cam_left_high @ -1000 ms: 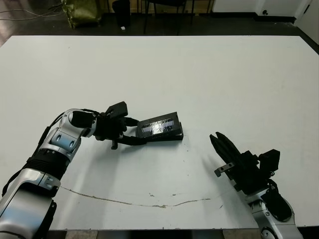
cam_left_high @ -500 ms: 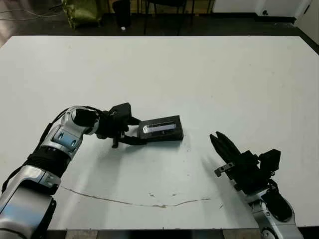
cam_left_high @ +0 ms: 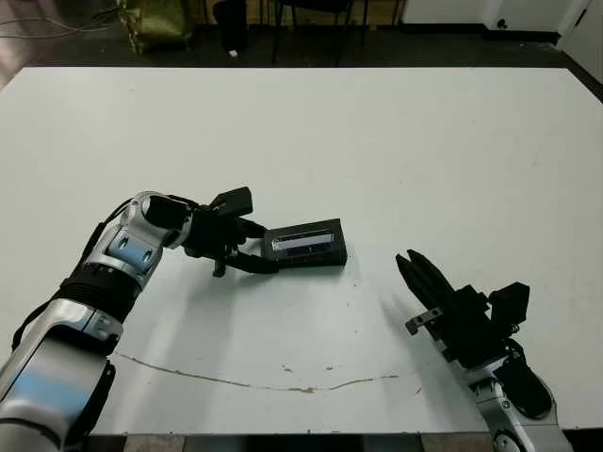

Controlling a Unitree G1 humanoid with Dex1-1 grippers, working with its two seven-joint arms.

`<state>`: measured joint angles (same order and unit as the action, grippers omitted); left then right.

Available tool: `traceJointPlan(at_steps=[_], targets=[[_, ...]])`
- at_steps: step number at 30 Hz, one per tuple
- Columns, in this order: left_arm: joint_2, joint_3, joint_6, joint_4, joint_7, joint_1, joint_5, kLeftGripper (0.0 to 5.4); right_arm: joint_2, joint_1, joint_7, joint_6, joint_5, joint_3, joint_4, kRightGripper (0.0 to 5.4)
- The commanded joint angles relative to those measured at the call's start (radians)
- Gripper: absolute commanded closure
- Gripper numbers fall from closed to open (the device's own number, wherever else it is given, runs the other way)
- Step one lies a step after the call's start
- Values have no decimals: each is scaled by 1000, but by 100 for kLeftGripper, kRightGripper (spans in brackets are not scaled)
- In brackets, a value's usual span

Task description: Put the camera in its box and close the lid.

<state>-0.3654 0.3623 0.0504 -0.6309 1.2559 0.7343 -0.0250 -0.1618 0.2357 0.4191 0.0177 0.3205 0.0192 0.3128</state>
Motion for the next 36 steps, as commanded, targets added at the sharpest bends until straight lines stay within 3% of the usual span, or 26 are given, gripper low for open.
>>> traceJointPlan(at_steps=[1,12,15,18,36], targets=[[28,14,-1,-42,-10,5,-18,349,-7,11,-13,-9,-13,-5,0,540],[42,27,-5,-26,-14,-3,-28,349,-7,7,-2,0,3,-8,-18,540],[48,31,10,-20,-19,-2,-30,349,-10,15,-20,-31,-4,-6,9,540],[52,38,5,-18,-15,2,-34,349,-10,11,-10,-9,-6,-5,-3,540],[46,117,22,9,42,79,-108,362,-3,16,-16,-19,-4,0,-1,540]])
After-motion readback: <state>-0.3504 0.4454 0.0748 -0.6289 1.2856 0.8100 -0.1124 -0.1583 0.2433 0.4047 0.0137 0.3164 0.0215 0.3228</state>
